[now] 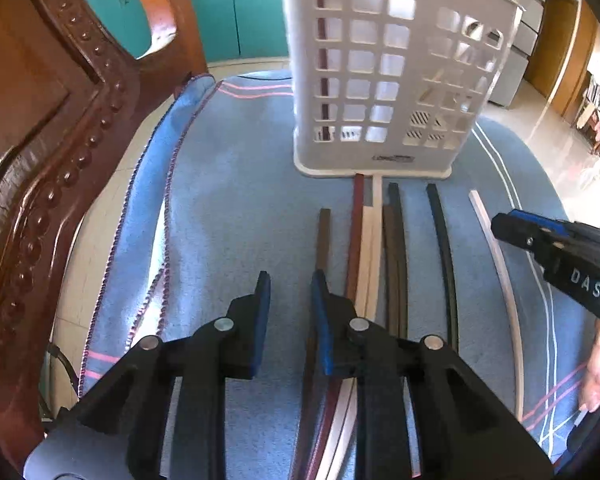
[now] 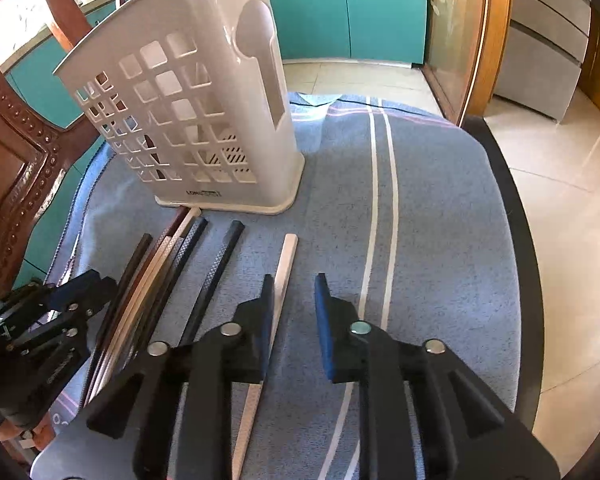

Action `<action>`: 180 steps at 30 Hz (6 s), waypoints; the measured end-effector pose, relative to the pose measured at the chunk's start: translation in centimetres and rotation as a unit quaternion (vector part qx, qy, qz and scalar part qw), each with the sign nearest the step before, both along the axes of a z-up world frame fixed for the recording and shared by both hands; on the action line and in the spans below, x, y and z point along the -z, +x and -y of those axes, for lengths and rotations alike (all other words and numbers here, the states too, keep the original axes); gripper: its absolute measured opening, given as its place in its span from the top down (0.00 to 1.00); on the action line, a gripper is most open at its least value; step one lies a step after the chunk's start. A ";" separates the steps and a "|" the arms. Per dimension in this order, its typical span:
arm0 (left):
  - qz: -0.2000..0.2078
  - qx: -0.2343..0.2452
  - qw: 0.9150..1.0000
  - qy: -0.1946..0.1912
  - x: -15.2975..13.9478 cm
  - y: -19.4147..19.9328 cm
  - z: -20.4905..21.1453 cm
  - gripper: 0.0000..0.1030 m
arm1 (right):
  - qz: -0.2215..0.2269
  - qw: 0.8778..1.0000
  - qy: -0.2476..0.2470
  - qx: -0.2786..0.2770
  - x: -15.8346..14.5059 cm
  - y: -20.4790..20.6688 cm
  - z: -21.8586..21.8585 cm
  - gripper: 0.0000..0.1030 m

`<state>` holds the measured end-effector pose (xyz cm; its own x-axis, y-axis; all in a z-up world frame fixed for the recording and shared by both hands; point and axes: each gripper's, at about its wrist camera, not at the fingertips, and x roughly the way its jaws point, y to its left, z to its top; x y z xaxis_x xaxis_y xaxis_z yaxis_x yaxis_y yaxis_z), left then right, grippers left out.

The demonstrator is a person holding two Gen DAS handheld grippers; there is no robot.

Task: Organize utensils
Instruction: 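Move the left tool to a dark brown chopstick while the right tool reaches a light wooden one, then close the left tool on the dark brown chopstick while the right tool grips the light wooden one, then lift both chopsticks and lower them upright into the white basket, then open both tools to release the chopsticks into the basket, then move the left tool to a dark brown chopstick while the right tool reaches a black chopstick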

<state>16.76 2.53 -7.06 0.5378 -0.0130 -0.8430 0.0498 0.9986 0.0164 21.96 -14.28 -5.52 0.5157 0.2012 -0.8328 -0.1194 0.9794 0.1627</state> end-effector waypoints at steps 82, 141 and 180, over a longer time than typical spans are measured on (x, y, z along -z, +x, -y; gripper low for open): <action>0.361 -0.045 0.918 -0.160 -28.0 -5.6 -3.9 0.93 | 0.298 0.942 0.142 -0.059 -24.5 -7.0 2.2 0.94; 0.024 0.031 0.999 0.014 -1.3 -0.9 2.2 0.90 | 0.033 0.998 0.007 -0.052 -2.1 -1.8 -3.8 0.68; 0.006 0.054 0.997 -0.058 1.4 -2.6 2.5 0.90 | 0.017 0.999 -0.011 -0.038 -1.1 -2.6 -2.2 0.75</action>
<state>14.13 0.04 -8.43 0.5379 -0.1689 -0.8259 0.1577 0.9826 -0.0983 19.41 -12.05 -4.45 0.5277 0.2229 -0.8197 -0.1995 0.9705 0.1355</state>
